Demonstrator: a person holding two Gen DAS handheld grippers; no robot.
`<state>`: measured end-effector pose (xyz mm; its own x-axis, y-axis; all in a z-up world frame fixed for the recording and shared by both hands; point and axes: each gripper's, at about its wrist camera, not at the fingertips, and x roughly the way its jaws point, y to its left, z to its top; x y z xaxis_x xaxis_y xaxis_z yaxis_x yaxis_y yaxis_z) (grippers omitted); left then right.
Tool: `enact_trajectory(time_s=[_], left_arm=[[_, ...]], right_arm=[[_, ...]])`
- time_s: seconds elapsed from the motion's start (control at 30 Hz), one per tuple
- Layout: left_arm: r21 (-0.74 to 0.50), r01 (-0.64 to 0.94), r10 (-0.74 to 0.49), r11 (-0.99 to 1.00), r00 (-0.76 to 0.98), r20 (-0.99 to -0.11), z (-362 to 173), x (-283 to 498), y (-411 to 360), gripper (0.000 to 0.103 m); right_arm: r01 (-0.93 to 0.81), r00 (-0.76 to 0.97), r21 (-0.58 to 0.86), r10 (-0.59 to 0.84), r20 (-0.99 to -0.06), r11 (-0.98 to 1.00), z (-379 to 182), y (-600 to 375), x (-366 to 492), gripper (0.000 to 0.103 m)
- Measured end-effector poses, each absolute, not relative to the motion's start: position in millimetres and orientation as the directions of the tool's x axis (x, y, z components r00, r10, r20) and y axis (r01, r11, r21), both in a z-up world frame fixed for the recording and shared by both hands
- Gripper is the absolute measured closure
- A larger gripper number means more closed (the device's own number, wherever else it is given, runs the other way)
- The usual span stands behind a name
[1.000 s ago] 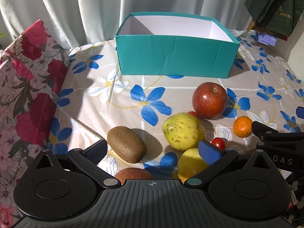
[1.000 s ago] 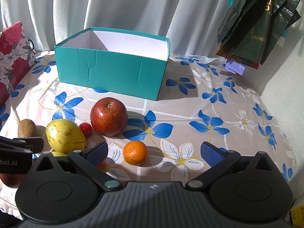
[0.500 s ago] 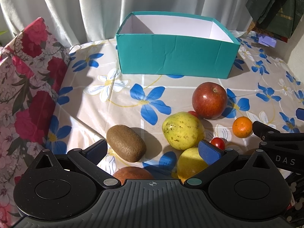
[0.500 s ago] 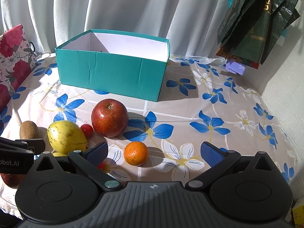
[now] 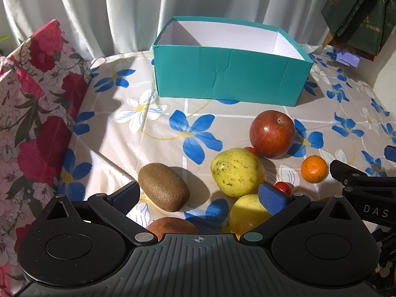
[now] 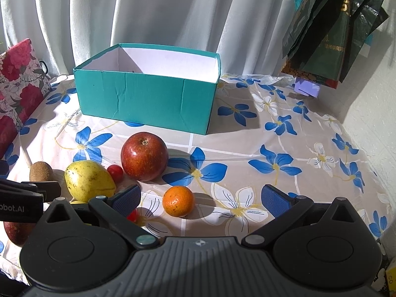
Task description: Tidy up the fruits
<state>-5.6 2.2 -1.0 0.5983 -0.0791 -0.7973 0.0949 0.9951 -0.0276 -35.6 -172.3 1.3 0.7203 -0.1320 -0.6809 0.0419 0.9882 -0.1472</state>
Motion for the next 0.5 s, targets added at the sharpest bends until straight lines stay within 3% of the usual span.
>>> enact_trajectory(time_s=[0.5], left_arm=[[-0.062, 0.105, -0.114, 0.993, 0.615, -0.78, 2.4, -6.8, 8.3, 0.0]], right_arm=[[0.038, 0.738, -0.127, -0.114, -0.666, 0.991, 4.7, -175.4, -39.4, 0.0]])
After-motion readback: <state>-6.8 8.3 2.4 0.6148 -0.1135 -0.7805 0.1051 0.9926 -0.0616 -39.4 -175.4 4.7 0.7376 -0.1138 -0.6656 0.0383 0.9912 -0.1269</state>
